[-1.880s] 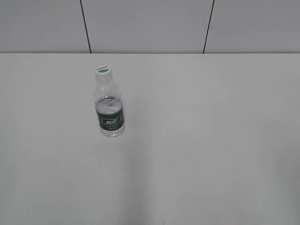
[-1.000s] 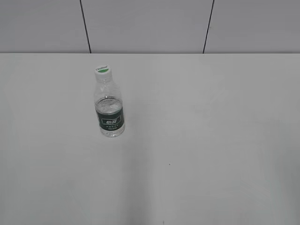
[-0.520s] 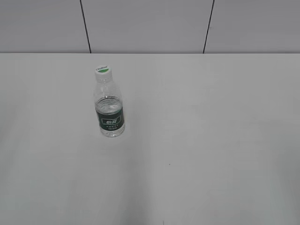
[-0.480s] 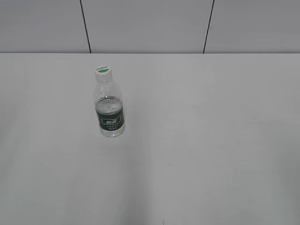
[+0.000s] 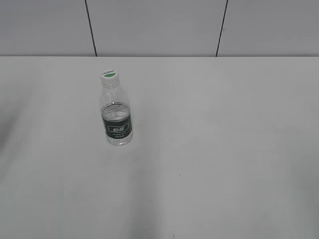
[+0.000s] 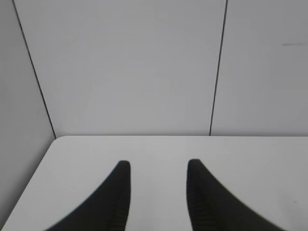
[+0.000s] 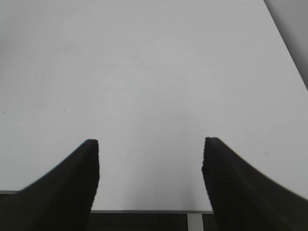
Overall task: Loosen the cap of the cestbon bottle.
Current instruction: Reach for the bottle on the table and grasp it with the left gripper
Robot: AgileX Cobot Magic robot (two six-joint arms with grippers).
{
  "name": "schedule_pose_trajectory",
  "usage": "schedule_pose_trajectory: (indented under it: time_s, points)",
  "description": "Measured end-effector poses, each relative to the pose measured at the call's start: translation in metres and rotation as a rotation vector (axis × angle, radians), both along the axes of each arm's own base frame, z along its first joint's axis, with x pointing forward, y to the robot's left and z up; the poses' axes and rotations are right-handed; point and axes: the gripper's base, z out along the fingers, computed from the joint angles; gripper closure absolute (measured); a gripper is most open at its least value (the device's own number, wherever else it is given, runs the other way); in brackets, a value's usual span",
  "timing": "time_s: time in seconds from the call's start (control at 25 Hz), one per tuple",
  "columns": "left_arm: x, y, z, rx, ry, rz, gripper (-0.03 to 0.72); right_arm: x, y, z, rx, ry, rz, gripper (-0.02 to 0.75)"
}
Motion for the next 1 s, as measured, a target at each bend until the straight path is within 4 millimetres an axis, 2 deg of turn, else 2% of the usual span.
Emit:
schedule_pose_trajectory:
  time_s: [0.08, 0.24, 0.44, 0.52, 0.68, 1.0]
  points:
    - [0.017, 0.001, -0.017, -0.006, 0.012, 0.002, 0.447, 0.0, 0.0, 0.0, 0.0, 0.0, 0.0, 0.219]
    - [0.037, -0.004, -0.046, -0.003, 0.04, -0.032, 0.447, 0.0, 0.0, 0.0, 0.0, 0.0, 0.0, 0.219]
    - [0.043, -0.016, -0.091, -0.12, 0.054, -0.112, 0.447, 0.0, 0.0, 0.0, 0.0, 0.0, 0.0, 0.219]
    - [0.043, -0.023, -0.11, -0.116, 0.083, -0.201, 0.447, 0.0, 0.0, 0.0, 0.0, 0.0, 0.0, 0.219]
    - [0.044, -0.04, -0.128, -0.042, 0.086, -0.464, 0.447, 0.0, 0.0, 0.0, 0.0, 0.0, 0.0, 0.219]
    - [0.033, -0.047, -0.145, -0.06, 0.148, -0.749, 0.447, 0.0, 0.0, 0.0, 0.0, 0.0, 0.0, 0.219]
